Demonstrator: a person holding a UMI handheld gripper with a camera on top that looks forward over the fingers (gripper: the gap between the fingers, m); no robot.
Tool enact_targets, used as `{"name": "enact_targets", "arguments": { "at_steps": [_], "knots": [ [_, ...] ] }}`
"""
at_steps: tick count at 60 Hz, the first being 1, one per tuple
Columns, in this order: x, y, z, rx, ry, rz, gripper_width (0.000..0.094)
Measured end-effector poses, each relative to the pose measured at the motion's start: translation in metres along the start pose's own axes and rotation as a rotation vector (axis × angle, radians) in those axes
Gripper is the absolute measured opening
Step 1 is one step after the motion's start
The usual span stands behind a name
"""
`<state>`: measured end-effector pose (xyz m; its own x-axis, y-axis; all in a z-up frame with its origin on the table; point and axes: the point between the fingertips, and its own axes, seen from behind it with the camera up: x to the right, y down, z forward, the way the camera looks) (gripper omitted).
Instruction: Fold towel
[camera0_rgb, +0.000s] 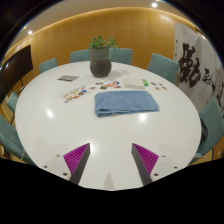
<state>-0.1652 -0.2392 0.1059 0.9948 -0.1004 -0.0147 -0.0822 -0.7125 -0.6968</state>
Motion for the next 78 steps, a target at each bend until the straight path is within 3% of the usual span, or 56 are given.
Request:
{"name": "enact_targets", "arguments": {
  "at_steps": [12,27,32,35,39,42,51,59,65,72,78],
  "knots": [
    [-0.073,-0.075,0.114,0.089,-0.087,-0.104,0.087],
    [-0.08,-0.14,0.252,0.118,-0.017,-0.205,0.0804],
    [-0.079,-0.141,0.281,0.11,-0.004,-0.258,0.065],
    [-0.075,-0.134,0.29,0.086,0.003,-0.299,0.0448],
    [-0.069,-0.141,0.293,0.121,0.034,-0.344,0.0175],
    [-0.069,-0.144,0.295,0.136,0.037,-0.355,0.008],
    [-0.081,-0.142,0.281,0.092,-0.061,-0.278,0.0056],
    [-0.125,-0.172,0.218,0.096,-0.297,-0.066,0.0054],
    [-0.126,-0.217,0.165,0.16,-0.424,0.08,0.0057],
    [-0.081,-0.242,0.161,0.189,-0.406,0.186,0.0059],
    [-0.015,-0.23,0.198,0.157,-0.26,0.179,0.0064]
  ]
}}
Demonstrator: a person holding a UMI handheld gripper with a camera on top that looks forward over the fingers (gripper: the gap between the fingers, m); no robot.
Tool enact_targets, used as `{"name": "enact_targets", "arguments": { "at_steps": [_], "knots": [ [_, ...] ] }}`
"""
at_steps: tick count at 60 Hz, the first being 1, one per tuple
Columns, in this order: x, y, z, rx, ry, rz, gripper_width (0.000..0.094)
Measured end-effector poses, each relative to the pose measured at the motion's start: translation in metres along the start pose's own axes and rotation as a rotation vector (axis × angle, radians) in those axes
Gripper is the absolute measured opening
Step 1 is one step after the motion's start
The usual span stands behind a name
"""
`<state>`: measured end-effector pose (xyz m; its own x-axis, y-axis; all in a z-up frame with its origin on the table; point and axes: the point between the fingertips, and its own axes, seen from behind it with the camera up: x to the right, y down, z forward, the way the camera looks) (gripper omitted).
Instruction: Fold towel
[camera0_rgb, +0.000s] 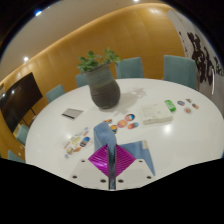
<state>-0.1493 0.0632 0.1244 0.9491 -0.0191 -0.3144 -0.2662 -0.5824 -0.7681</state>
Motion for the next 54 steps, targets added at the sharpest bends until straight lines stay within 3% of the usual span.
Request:
{"name": "enact_targets", "arguments": {
  "at_steps": [4,13,14,28,54],
  "knots": [
    [0.05,0.017,0.013,-0.042,0.09,-0.013,0.0182],
    [0.128,0.039,0.005,-0.087,0.246,-0.102,0.0861],
    [0.129,0.039,0.001,-0.083,0.249,-0.115,0.0887],
    [0.079,0.038,-0.093,-0.056,0.253,-0.254,0.0852],
    [-0.05,0.097,-0.295,0.007,0.279,-0.274,0.0867]
  ]
}}
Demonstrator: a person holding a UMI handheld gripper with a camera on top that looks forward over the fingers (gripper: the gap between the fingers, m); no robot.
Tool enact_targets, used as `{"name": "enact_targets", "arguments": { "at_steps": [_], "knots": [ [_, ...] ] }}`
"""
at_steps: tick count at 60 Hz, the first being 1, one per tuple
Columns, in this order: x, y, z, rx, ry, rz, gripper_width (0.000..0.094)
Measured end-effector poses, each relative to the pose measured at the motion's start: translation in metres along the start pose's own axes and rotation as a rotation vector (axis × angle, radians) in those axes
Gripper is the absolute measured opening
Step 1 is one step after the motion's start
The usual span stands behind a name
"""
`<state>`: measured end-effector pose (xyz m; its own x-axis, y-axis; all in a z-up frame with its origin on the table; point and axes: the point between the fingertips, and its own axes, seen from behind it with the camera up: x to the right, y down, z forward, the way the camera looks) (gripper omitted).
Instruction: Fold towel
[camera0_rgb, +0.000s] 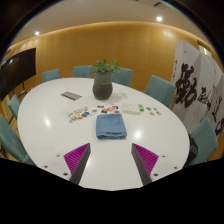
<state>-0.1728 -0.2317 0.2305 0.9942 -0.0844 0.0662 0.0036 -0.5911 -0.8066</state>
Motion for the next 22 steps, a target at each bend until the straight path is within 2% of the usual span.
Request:
{"name": "enact_targets", "arguments": {
  "at_steps": [22],
  "knots": [
    [-0.016,0.009,-0.069,0.04,0.021,-0.021,0.0865]
  ]
}}
